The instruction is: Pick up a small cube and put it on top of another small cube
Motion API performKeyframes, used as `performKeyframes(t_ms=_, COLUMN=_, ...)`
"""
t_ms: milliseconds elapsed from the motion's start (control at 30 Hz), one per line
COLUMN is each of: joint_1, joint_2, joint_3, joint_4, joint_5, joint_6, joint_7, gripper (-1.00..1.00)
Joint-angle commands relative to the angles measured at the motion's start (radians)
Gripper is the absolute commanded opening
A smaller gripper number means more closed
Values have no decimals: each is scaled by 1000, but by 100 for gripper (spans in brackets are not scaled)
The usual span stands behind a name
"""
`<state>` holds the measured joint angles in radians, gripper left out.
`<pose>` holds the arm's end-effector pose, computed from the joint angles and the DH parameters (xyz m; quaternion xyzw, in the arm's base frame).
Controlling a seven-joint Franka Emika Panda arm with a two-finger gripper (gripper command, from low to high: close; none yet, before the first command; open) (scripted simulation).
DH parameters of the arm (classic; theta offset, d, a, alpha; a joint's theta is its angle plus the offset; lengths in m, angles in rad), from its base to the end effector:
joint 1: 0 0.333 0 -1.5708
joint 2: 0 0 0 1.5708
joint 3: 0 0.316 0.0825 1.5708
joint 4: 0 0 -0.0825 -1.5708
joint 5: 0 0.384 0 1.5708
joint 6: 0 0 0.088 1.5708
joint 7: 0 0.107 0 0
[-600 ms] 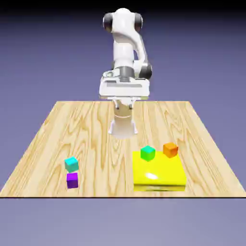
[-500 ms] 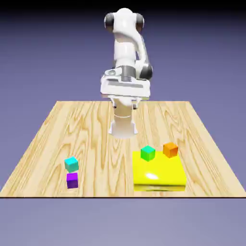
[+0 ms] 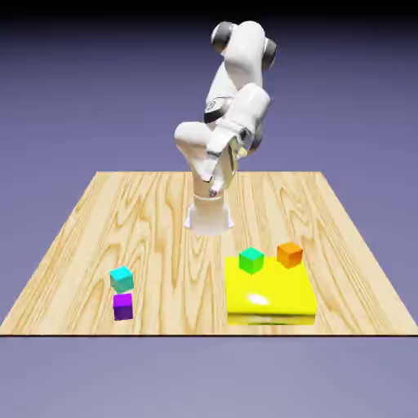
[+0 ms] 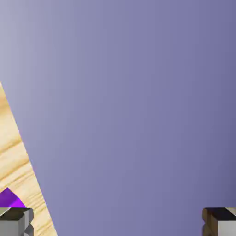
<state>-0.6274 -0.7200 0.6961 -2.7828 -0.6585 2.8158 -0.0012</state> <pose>0.3846 0.0478 0.4189 0.8472 0.2890 0.2149 0.3906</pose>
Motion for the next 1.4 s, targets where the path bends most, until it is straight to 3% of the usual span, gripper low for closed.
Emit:
performKeyframes(t_ms=0, joint_1=-33, joint_2=-8, joint_3=36, joint_4=1, joint_5=-34, joint_6=-12, joint_7=-39, gripper=0)
performKeyframes(t_ms=1367, joint_1=-1398, joint_2=-328, joint_3=1522, joint_4=59, joint_5=-1440, joint_6=-484, joint_7=-1623, gripper=0)
